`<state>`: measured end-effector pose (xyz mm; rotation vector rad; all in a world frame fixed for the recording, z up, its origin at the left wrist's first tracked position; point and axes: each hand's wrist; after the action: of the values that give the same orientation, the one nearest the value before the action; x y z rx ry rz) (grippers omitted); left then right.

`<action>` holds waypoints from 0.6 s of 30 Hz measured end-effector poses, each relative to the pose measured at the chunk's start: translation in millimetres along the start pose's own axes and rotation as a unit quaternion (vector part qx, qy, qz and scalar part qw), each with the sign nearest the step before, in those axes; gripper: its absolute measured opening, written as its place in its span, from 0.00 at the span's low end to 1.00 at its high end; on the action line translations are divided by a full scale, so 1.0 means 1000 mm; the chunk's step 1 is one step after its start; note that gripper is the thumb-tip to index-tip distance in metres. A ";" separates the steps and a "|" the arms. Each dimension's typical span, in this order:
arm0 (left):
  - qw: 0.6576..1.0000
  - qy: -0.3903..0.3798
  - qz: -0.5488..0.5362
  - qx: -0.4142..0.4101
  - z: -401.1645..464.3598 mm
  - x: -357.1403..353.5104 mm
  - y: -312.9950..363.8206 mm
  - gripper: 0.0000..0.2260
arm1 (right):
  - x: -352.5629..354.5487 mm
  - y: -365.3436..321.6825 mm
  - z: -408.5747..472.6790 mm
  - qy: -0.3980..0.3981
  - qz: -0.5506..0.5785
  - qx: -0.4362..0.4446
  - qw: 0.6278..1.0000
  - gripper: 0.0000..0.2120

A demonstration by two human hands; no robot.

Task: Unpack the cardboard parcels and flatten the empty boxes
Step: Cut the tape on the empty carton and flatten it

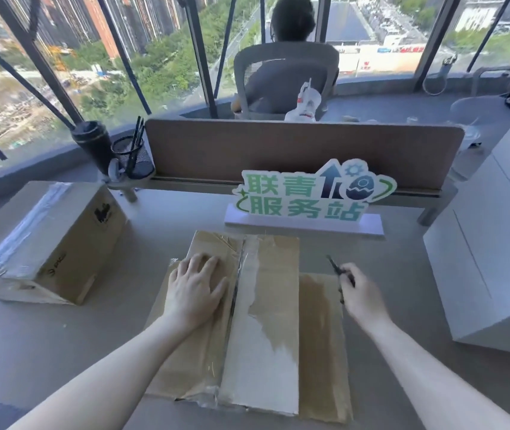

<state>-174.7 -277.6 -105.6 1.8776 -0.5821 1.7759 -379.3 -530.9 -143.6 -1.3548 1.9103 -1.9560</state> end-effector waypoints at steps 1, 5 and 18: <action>1.000 -0.008 -0.004 -0.003 0.011 0.003 0.000 0.26 | -0.005 -0.027 0.009 -0.025 -0.011 0.038 0.999 0.08; 0.999 -0.036 -0.033 -0.018 0.059 0.009 -0.002 0.26 | -0.037 -0.105 0.040 -0.100 -0.133 0.141 0.976 0.09; 0.987 -0.020 -0.153 -0.036 0.097 -0.016 -0.027 0.31 | -0.107 -0.186 0.119 -0.257 -0.353 0.153 0.886 0.12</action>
<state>-82.5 -315.7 -126.5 1.8445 -0.3447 1.5035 -148.4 -516.1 -62.4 -2.3606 0.8808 -1.7289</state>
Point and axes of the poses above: each hand's wrist, its own z-axis towards the middle knuckle, its own x-axis out of the back of the hand, y = z × x, and after that the axes turned 6 degrees about z, right-handed
